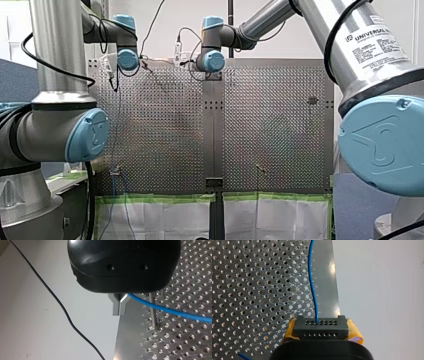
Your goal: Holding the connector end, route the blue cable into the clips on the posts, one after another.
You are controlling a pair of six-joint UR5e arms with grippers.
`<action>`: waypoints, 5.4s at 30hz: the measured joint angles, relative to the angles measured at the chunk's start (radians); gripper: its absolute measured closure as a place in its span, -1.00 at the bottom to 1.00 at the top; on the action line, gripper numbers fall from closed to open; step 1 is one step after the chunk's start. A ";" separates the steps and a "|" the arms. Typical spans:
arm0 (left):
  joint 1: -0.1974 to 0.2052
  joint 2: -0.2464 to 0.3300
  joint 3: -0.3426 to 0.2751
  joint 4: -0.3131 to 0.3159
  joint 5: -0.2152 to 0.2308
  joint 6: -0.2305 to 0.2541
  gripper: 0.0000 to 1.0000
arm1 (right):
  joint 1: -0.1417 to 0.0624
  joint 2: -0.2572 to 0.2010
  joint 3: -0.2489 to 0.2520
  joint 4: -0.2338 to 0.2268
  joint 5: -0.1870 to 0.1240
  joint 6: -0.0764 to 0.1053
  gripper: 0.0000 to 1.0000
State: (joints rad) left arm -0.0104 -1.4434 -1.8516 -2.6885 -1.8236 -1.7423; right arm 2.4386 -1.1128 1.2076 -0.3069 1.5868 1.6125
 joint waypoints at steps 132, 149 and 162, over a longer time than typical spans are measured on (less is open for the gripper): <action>0.142 -0.228 0.145 0.104 0.241 -0.211 1.00 | -0.127 0.122 -0.127 -0.002 -0.039 -0.006 1.00; 0.156 -0.259 0.145 0.128 0.269 -0.245 1.00 | -0.141 0.148 -0.168 -0.001 -0.052 -0.006 1.00; 0.169 -0.245 0.145 0.082 0.307 -0.272 -0.34 | -0.139 0.151 -0.168 -0.014 -0.057 -0.007 1.00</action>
State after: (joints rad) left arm 0.1590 -1.6886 -1.7063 -2.6068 -1.5164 -2.0147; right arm 2.2997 -0.9619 1.0394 -0.3207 1.5293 1.6055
